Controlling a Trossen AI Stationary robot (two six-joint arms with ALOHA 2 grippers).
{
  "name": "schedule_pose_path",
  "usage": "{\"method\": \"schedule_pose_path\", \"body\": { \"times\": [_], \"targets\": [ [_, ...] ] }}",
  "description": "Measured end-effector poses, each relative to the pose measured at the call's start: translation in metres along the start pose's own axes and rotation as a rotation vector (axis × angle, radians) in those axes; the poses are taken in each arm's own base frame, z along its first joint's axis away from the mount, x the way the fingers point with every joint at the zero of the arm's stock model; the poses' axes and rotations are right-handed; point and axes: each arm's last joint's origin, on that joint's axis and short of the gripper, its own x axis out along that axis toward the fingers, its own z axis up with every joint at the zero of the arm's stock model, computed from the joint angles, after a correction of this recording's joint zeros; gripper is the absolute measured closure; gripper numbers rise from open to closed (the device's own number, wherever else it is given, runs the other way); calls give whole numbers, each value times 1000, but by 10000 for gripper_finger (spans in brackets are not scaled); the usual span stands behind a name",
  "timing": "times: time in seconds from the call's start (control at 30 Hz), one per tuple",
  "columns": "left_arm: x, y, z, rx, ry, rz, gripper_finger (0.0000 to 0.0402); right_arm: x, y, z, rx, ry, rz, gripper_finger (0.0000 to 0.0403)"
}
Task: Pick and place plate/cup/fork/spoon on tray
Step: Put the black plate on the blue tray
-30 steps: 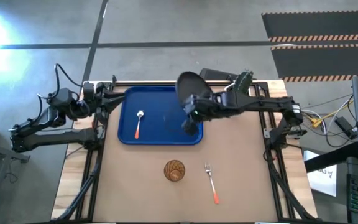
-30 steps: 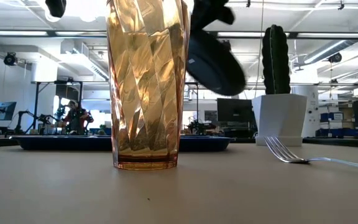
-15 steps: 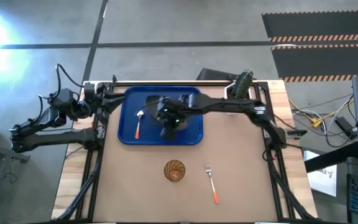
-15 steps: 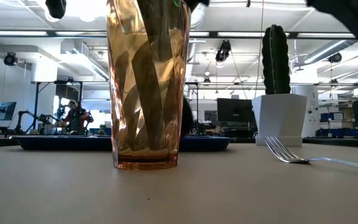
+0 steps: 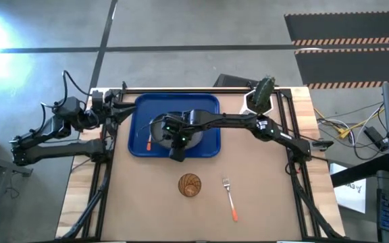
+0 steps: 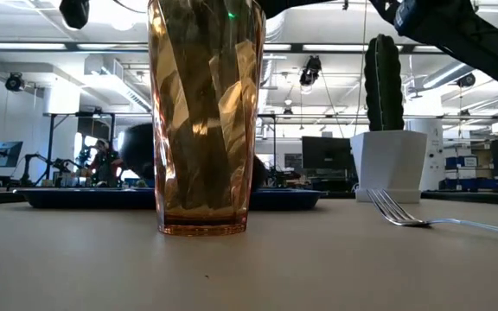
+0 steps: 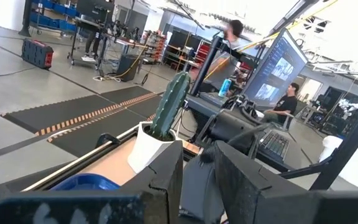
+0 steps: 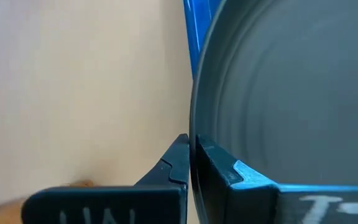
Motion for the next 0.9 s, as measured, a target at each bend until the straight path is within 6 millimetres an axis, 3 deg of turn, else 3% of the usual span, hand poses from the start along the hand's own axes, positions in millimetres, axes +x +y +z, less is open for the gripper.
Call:
{"method": "schedule_pose_path", "body": {
  "times": [0.33, 0.77, 0.9],
  "targets": [
    [-2, 0, 1, 1, -8, -3, 327, 2, -3, -4, -2, 32, -71, 394],
    [-1, 0, 0, 1, 4, 1, 327, 37, -16, -10, -24, 83, -88, 394],
    [-2, 0, -1, 1, 10, 3, 327, 40, -16, -10, -26, 82, -89, 394]
  ]
}}
